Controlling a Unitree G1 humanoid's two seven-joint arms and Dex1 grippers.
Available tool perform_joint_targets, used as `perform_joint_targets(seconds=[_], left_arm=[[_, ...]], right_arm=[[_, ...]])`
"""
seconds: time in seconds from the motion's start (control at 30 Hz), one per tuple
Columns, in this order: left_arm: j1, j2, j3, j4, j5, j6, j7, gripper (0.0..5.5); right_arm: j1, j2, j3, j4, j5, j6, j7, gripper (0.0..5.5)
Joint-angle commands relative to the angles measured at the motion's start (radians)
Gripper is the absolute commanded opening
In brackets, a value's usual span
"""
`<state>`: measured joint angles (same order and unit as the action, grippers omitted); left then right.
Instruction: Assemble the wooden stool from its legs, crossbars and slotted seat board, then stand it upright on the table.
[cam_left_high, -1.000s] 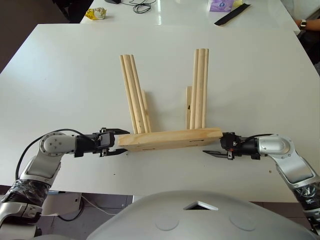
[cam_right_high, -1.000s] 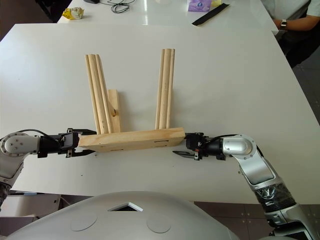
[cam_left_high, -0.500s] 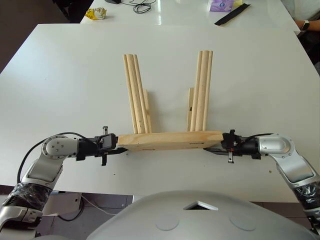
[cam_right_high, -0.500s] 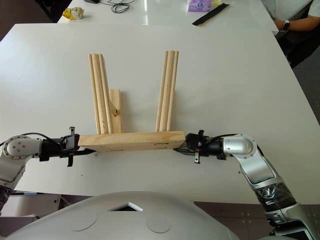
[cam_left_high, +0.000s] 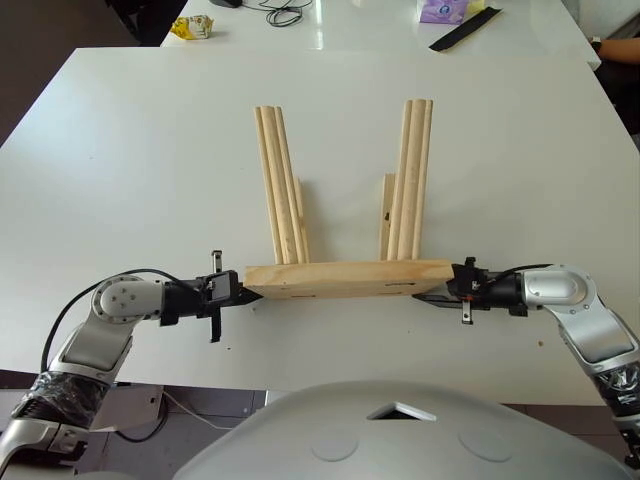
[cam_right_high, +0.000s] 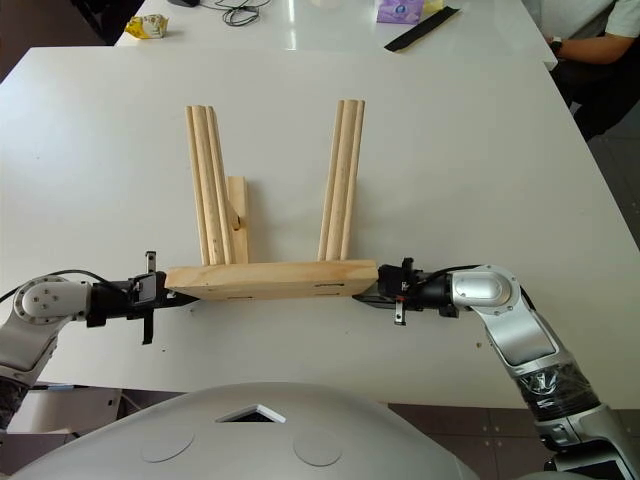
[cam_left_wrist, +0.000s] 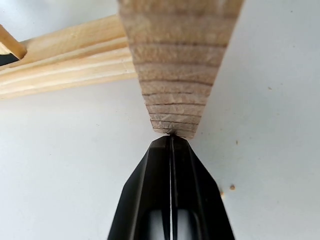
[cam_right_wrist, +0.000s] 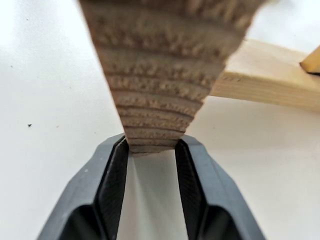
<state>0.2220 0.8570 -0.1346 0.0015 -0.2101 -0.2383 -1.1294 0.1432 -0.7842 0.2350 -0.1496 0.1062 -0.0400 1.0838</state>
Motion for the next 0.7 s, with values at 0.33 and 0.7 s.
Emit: perform_joint_targets(seconds=[0.33, 0.7], left_arm=[[0.111, 0.019, -0.043, -0.050, 0.016, 0.073, -0.012, 1.72], [0.098, 0.042, 0.008, -0.006, 0.038, 0.028, 0.043, 3.33]], right_arm=[[-0.044, -0.022, 0.012, 0.035, -0.015, -0.045, 0.049, 1.37], [-0.056, -0.039, -0.001, 0.060, -0.012, -0.067, 0.083, 1.37]])
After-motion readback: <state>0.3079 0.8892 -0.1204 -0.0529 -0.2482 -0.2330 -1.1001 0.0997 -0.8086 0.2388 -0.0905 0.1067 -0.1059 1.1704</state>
